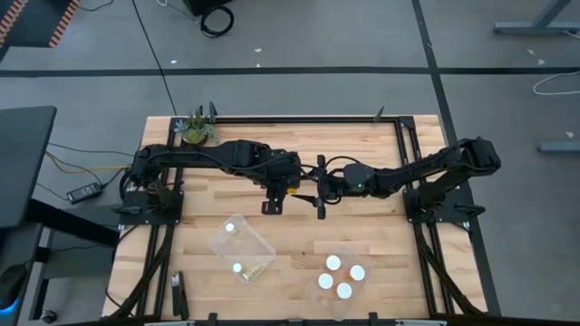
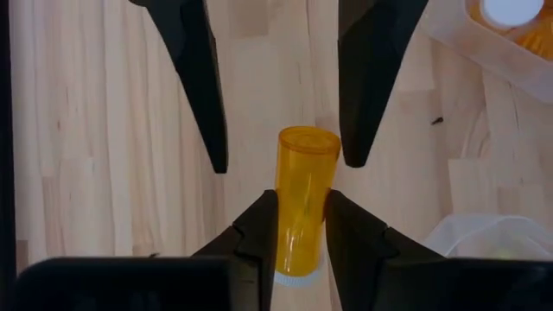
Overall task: Pick and place medicine bottles into bin by pill shape (circle, oval)
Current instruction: Put the small orange pill bottle into the left transparent bin
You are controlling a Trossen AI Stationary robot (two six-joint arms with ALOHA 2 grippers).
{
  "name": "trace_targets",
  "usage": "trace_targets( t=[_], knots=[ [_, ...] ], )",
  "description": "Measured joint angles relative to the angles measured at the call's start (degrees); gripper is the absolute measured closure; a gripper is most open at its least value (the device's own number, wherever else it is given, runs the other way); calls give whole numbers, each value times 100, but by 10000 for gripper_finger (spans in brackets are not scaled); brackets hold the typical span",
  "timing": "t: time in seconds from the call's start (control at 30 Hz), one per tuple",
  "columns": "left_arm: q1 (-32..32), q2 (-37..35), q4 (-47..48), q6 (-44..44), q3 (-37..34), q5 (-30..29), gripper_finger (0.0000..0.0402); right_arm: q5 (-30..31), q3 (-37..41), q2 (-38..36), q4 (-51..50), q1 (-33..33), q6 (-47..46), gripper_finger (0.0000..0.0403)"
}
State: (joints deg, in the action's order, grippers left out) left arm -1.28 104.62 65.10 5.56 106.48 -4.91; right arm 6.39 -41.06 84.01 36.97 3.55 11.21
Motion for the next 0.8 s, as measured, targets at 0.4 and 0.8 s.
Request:
trace_targets(
  t=[0.4,0.8],
  knots=[
    [0,0,-226,2,-2,-81,312,289,0,0,27,0,60,212],
    [84,0,-240,-2,-2,-155,307,299,0,0,20,-4,62,292]
  ],
)
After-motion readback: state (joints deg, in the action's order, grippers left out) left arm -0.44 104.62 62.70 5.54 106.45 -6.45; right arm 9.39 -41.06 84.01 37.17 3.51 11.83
